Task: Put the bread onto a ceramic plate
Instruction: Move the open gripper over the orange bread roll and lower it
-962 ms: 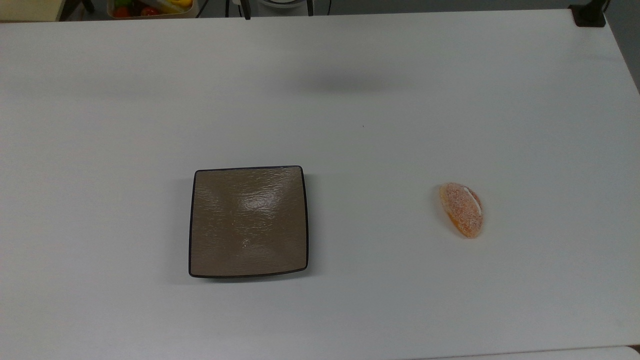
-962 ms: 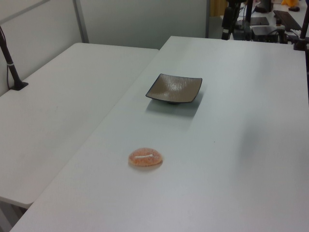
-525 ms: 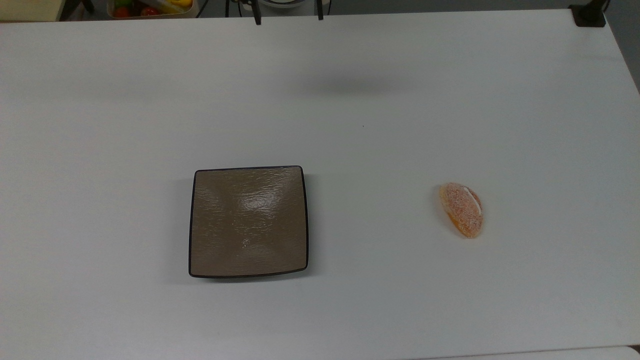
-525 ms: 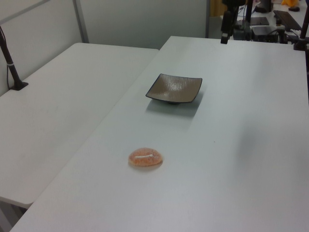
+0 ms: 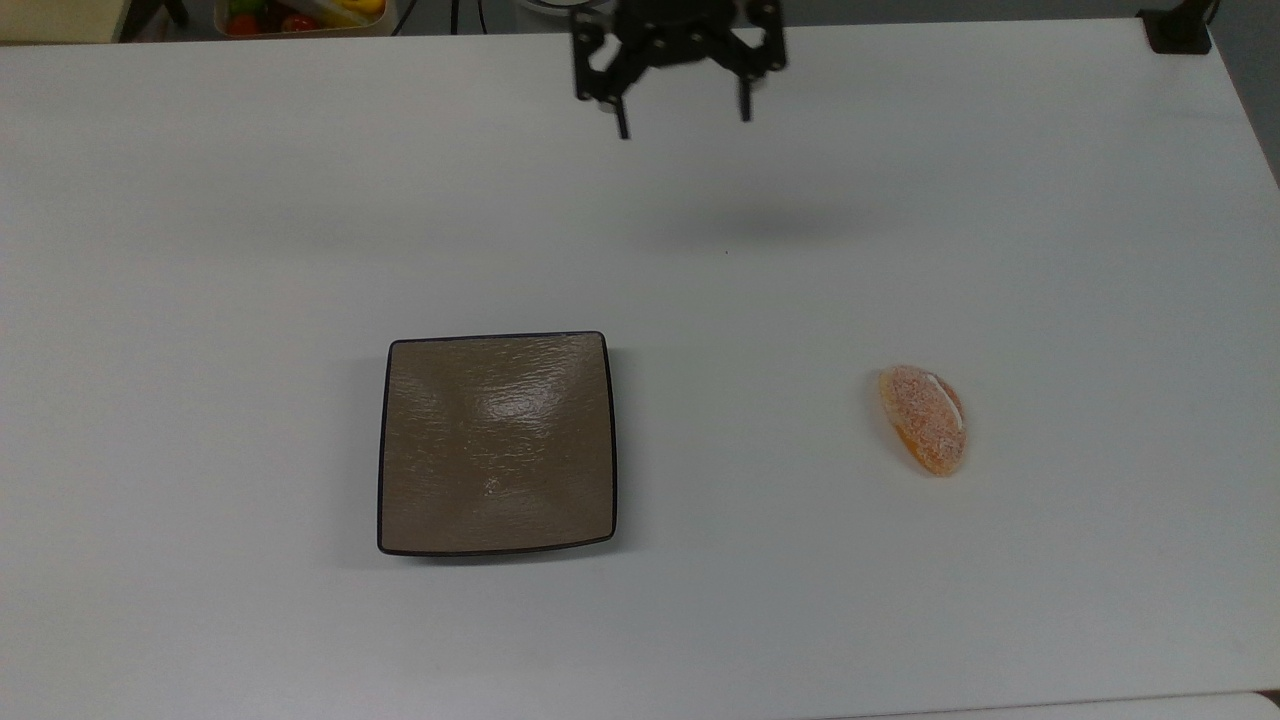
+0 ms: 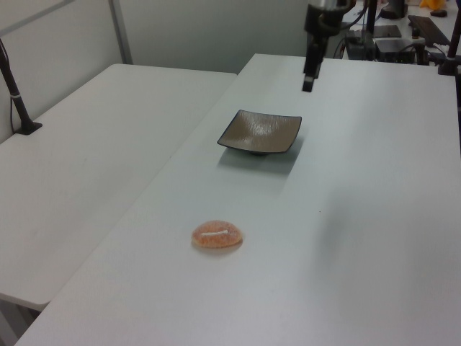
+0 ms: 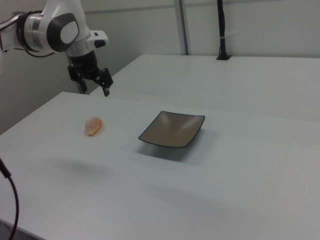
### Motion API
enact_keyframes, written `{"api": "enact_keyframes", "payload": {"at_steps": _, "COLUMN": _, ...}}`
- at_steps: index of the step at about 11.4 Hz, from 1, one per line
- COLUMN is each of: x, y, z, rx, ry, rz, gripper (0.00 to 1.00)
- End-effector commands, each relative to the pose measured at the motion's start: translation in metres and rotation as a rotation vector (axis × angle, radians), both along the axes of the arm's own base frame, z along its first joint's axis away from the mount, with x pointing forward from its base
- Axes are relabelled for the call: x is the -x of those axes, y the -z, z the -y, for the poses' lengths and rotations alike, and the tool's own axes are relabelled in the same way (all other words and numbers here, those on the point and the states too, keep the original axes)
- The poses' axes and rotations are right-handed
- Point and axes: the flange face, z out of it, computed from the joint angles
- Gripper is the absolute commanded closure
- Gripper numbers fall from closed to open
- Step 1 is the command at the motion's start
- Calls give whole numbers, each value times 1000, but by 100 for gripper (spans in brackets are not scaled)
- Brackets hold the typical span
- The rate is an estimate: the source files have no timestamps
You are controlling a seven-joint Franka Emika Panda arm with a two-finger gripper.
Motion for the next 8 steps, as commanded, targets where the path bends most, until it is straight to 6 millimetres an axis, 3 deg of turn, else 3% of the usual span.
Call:
{"api": "enact_keyframes", "payload": {"at_steps": 1, "x": -19, "y": 11, "z": -84, "rx": -61, "ry": -16, "rz": 83, "gripper": 0}}
{"api": "enact_keyframes", "payload": {"at_steps": 3, "x": -24, "y": 25, "z": -131, "rx": -107, "ry": -75, "rz": 164, "gripper": 0}}
{"api": "enact_keyframes", "payload": {"at_steps": 5, "x": -41, "y": 49, "z": -160, "rx": -146, "ry": -95, "rz": 232, "gripper": 0}}
{"api": "enact_keyframes", "payload": {"at_steps": 8, "x": -54, "y": 101, "z": -196, "rx": -105, "ry": -163, "rz": 307, "gripper": 0}}
